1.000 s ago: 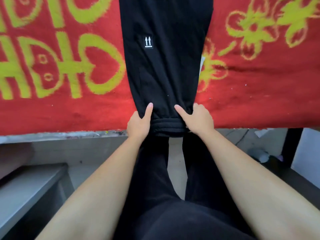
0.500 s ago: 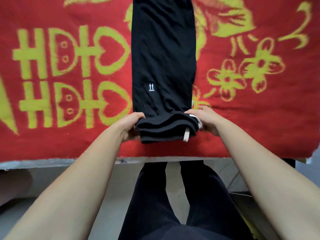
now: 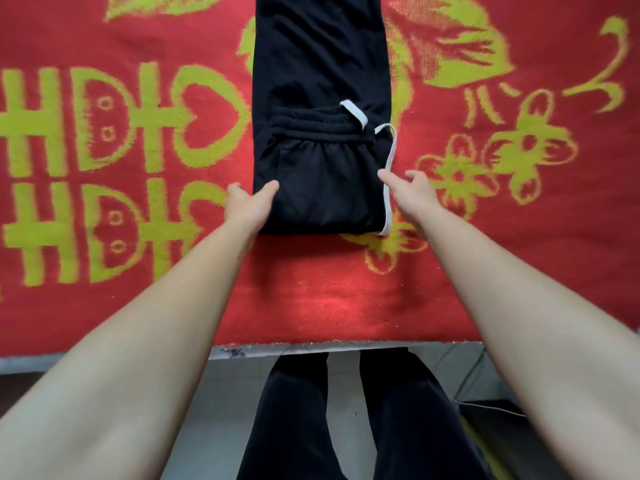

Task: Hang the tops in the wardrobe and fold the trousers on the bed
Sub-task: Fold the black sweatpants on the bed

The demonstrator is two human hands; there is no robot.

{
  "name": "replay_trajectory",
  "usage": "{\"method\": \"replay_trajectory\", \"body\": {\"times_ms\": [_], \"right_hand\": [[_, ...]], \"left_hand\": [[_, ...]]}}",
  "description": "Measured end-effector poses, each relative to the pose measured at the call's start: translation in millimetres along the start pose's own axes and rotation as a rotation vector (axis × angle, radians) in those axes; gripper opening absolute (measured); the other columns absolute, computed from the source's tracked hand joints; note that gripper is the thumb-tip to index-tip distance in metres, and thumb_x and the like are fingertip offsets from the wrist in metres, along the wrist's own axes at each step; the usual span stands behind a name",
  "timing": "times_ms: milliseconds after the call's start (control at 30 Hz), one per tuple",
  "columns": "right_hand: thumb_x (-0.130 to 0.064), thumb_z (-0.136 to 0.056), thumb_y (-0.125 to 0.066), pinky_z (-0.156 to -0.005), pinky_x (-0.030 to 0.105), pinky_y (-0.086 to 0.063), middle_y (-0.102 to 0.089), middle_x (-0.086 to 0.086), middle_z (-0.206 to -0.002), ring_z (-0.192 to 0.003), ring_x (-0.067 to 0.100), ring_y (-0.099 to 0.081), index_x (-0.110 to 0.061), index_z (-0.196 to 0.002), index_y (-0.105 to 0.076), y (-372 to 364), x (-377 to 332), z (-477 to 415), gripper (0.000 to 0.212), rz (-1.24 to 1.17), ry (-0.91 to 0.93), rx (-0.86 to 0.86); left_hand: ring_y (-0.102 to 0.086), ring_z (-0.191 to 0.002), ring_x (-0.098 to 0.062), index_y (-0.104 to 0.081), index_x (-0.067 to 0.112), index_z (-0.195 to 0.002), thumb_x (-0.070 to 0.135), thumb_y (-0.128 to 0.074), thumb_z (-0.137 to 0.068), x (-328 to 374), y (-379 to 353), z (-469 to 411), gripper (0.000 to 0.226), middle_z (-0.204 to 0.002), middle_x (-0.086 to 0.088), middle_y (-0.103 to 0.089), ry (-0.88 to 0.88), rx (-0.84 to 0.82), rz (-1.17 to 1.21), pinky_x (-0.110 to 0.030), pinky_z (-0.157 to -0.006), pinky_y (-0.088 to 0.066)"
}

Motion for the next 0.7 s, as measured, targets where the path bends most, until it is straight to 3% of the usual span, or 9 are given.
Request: {"method": "replay_trajectory", "body": {"times_ms": [67, 100, 133, 233, 367, 500, 567, 700], "right_hand": [[-0.075, -0.076, -0.063, -0.081, 0.033, -0.043, -0.053, -0.001, -0.103, -0.093, 0.019, -0.053, -0.031, -0.093, -0.053, -10.4, 12.1, -0.4, 0.049, -0.001, -0.030, -0.068], [-0.079, -0.071, -0.063, -0.075, 0.031, -0.041, -0.051, -0.004, -0.096, -0.086, 0.017, -0.051, -0.031, -0.079, -0.045, -14.9, 14.0, 0.5, 0.051, 0.003, -0.026, -0.069], [-0.080, -0.069, -0.064, -0.073, 0.029, -0.042, -0.057, -0.008, -0.094, -0.084, 0.015, -0.055, -0.028, -0.075, -0.048, -18.6, 14.8, -0.1, 0.055, 0.006, -0.008, -0.067], [-0.069, -0.077, -0.068, -0.080, 0.032, -0.055, -0.072, -0.009, -0.100, -0.094, 0.014, -0.069, -0.022, -0.103, -0.073, -30.9, 13.6, -3.9, 0.055, -0.060, 0.065, -0.111], [-0.051, -0.091, -0.064, -0.096, 0.034, -0.050, -0.069, -0.005, -0.113, -0.109, 0.018, -0.064, -0.021, -0.118, -0.070, -36.6, 11.1, 6.7, 0.041, -0.088, 0.182, -0.064], [-0.046, -0.094, -0.064, -0.086, 0.025, -0.046, -0.068, -0.006, -0.113, -0.105, 0.012, -0.063, -0.020, -0.120, -0.068, -24.0, 34.2, 40.6, 0.038, -0.081, 0.224, -0.057], [-0.046, -0.094, -0.064, -0.089, 0.028, -0.046, -0.068, -0.005, -0.113, -0.106, 0.013, -0.062, -0.021, -0.120, -0.068, -18.2, 63.8, 62.2, 0.036, -0.024, 0.194, -0.101], [-0.047, -0.093, -0.065, -0.092, 0.031, -0.046, -0.070, 0.000, -0.119, -0.111, 0.020, -0.063, -0.018, -0.119, -0.069, -13.6, 134.5, 97.4, 0.039, 0.134, 0.019, -0.216]], "left_hand": [[-0.041, -0.136, -0.028, -0.031, 0.010, -0.148, 0.061, -0.067, -0.081, -15.1, -6.8, -8.6, 0.092, -0.147, -0.009, -0.044, -0.017, -0.002, -0.058, -0.043, -0.113, -0.035], [-0.043, -0.135, -0.027, -0.037, 0.010, -0.145, 0.064, -0.067, -0.079, -18.7, -8.8, -12.8, 0.091, -0.143, -0.008, -0.049, -0.032, 0.001, -0.079, -0.044, -0.112, -0.036], [-0.047, -0.131, -0.026, -0.044, 0.010, -0.139, 0.067, -0.067, -0.077, -20.3, -10.7, -18.4, 0.088, -0.137, -0.007, -0.054, -0.050, -0.004, -0.083, -0.044, -0.110, -0.039], [-0.060, -0.114, -0.025, -0.056, 0.010, -0.122, 0.067, -0.067, -0.077, -14.2, -12.5, -28.9, 0.074, -0.121, -0.004, -0.064, -0.130, -0.026, -0.101, -0.043, -0.101, -0.048], [-0.065, -0.107, -0.027, -0.067, 0.010, -0.112, 0.056, -0.064, -0.087, -6.6, -12.5, -22.3, 0.052, -0.112, -0.005, -0.070, -0.277, 0.005, -0.126, -0.044, -0.095, -0.051], [-0.065, -0.100, -0.026, -0.065, 0.011, -0.101, 0.055, -0.061, -0.089, -31.7, -11.1, 20.6, 0.046, -0.102, 0.000, -0.069, -0.273, 0.061, -0.116, -0.041, -0.092, -0.050], [-0.063, -0.103, -0.027, -0.063, 0.013, -0.103, 0.054, -0.060, -0.091, -63.0, -13.4, 50.0, 0.043, -0.103, 0.001, -0.067, -0.228, 0.028, -0.132, -0.040, -0.093, -0.049], [-0.056, -0.120, -0.032, -0.059, 0.006, -0.125, 0.052, -0.057, -0.093, -136.6, -25.7, 103.6, 0.056, -0.126, -0.011, -0.064, -0.054, -0.084, -0.207, -0.046, -0.103, -0.043]]}}
Point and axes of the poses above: each hand's wrist, its own z-axis away from the middle knuckle, its own y-axis out of the back of the hand, x = y × z, the point moved 2 cm from there along -z, towards the middle knuckle
